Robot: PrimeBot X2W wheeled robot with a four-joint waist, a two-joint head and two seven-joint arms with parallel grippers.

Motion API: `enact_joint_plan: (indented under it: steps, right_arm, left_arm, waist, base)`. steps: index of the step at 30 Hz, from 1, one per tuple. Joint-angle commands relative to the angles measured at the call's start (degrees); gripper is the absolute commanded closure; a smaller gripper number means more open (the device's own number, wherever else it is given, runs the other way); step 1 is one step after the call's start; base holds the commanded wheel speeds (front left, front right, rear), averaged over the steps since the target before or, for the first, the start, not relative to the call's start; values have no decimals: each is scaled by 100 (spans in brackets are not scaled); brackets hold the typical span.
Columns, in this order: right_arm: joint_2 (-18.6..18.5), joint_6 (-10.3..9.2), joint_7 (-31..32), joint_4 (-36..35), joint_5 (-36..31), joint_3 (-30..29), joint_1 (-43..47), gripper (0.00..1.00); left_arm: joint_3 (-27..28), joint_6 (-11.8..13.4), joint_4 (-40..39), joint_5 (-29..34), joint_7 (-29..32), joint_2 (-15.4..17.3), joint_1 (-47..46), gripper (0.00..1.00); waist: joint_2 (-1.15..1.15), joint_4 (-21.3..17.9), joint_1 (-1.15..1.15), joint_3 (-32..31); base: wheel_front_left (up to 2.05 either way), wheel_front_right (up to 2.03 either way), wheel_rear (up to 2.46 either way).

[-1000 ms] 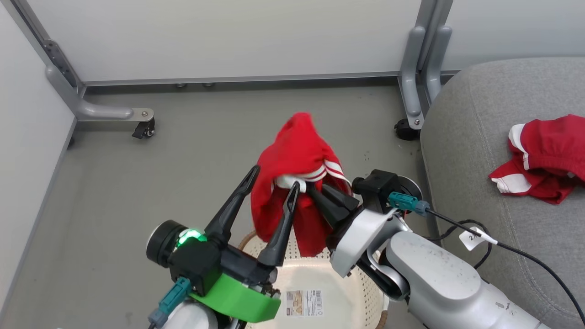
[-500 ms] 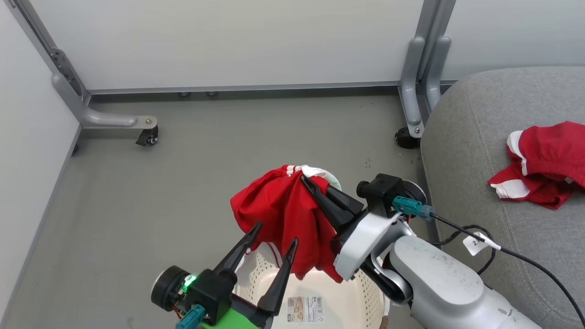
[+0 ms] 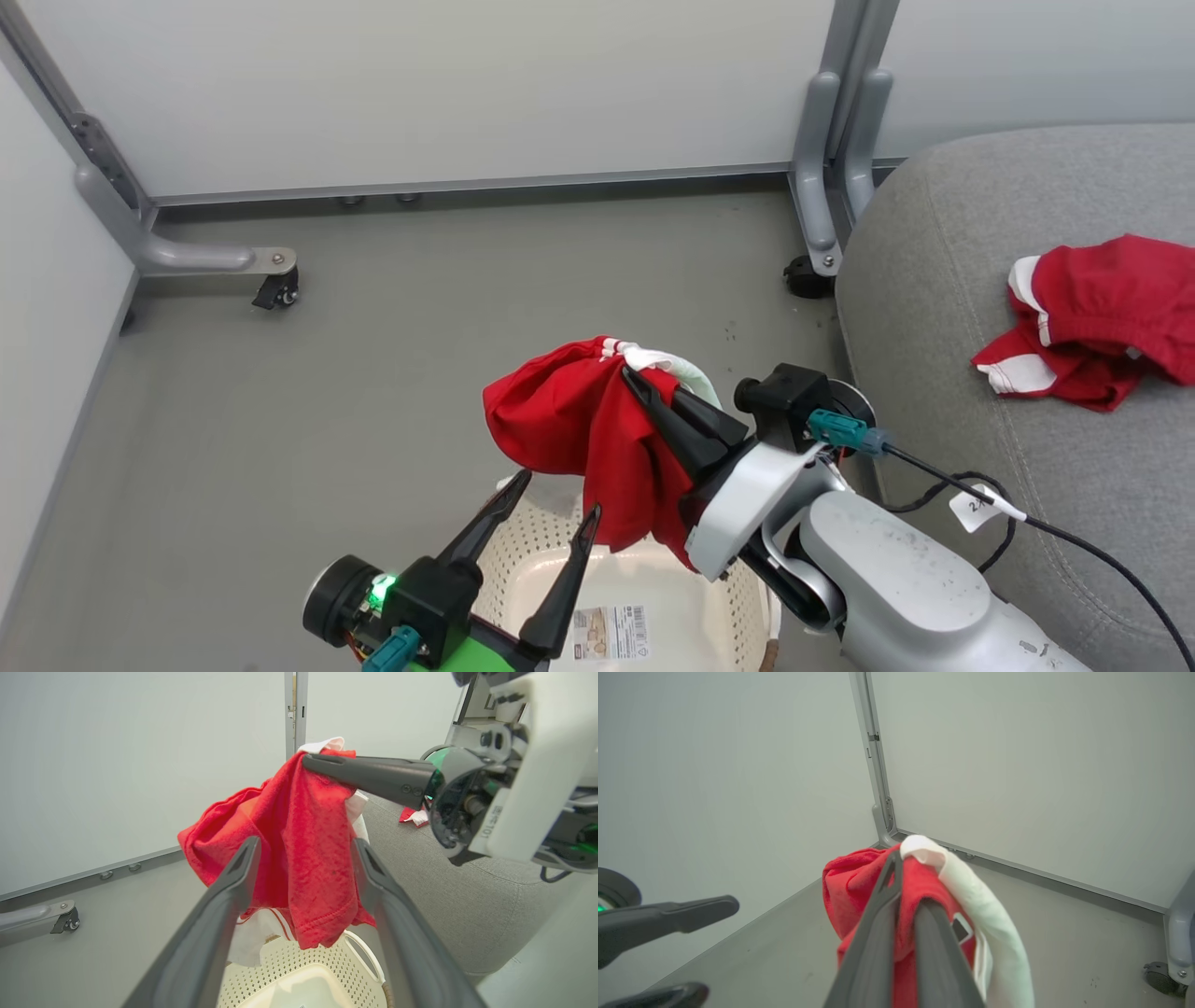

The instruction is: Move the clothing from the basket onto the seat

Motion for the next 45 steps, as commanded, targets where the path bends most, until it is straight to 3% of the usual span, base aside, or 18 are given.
enact_joint_plan:
  steps: [1,21,28,35,45]
  right_arm:
    - [12,0,-25,-15,-30,-38,38,100]
    - [-113,0,-22,-154,-226,-666,-16,100]
    - [-123,0,-22,-272,-357,-1179,56,100]
    - [-125,0,-22,-388,-531,-1743,-24,100]
    - [-486,0,-22,-562,-609,-2906,-1143,100]
  left_arm:
    - [35,33,-16,-9,1,57,-76,0]
    - [-128,-67,-21,34,124,174,-544,0]
    - [-225,-146,-101,61,250,278,-808,0]
    - [-294,-171,-225,76,358,315,-1020,0]
    - [-441,-247,-504,159,449,348,-1578,0]
  waist:
    - [0,-174,0,65]
    - [0,-2406,0,535]
    - [0,-2907,0,846]
    - [0,-3077,0,1106]
    - [0,-2759,0,1704]
  base:
    - [0,0,0]
    - [0,0,0]
    - [0,0,0]
    - [0,0,0]
    - [0,0,0]
